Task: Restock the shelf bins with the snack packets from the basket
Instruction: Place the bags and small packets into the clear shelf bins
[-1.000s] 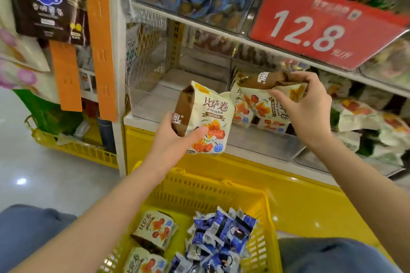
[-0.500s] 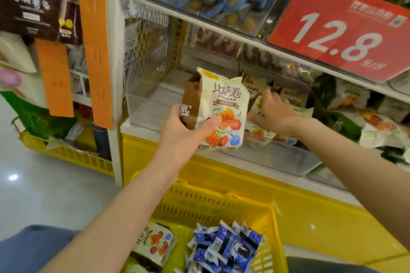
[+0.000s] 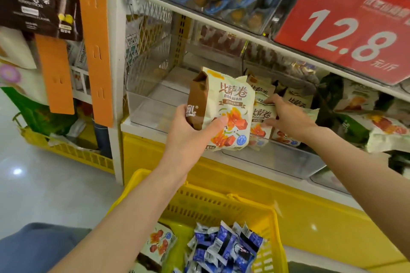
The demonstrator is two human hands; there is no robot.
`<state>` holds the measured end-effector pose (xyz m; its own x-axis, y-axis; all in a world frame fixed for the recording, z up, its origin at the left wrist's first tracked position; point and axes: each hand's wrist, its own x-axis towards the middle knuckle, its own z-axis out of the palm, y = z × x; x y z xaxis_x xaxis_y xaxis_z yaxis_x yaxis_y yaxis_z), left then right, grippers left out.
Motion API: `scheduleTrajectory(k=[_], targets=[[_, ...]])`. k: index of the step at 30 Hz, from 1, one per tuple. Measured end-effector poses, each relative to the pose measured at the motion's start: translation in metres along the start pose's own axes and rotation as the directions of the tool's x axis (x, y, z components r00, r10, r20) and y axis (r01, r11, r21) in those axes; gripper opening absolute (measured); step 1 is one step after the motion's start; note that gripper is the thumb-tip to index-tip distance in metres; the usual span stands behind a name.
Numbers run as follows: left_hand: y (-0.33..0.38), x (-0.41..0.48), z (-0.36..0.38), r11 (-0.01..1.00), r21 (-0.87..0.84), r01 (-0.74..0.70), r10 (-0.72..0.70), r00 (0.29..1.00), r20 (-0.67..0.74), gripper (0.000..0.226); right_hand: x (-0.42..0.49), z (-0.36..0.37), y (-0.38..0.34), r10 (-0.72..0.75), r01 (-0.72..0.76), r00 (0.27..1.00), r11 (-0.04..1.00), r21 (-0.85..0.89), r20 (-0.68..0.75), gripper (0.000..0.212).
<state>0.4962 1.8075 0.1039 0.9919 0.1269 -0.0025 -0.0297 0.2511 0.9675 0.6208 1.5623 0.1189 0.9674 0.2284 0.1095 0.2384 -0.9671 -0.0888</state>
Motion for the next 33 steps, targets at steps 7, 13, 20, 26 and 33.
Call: scheduleTrajectory(k=[7,13,20,26,33], targets=[[-0.009,-0.008,-0.002,0.992,0.119,0.035,-0.048,0.993,0.106,0.044,-0.034,-0.020,-0.027,-0.019,0.049,0.978,0.989,0.138,-0.209,0.064],[-0.018,-0.026,0.000,0.949,0.312,-0.056,-0.072,0.921,0.384,0.043,-0.104,-0.037,-0.061,-0.286,0.253,0.958,0.886,0.388,0.030,0.062],[-0.034,-0.037,0.010,0.829,0.455,-0.326,0.046,0.850,0.525,0.063,-0.148,-0.029,-0.051,-0.338,0.311,0.931,0.931,0.190,0.134,0.077],[-0.030,-0.026,0.041,0.785,0.418,-0.458,0.094,0.754,0.651,0.069,-0.172,-0.031,-0.036,-0.262,0.262,0.965,0.936,0.237,-0.033,0.064],[-0.017,0.024,0.095,0.568,0.562,-0.601,0.249,0.777,0.579,0.062,-0.144,-0.077,0.010,-0.083,0.102,0.926,0.994,0.033,-0.368,0.048]])
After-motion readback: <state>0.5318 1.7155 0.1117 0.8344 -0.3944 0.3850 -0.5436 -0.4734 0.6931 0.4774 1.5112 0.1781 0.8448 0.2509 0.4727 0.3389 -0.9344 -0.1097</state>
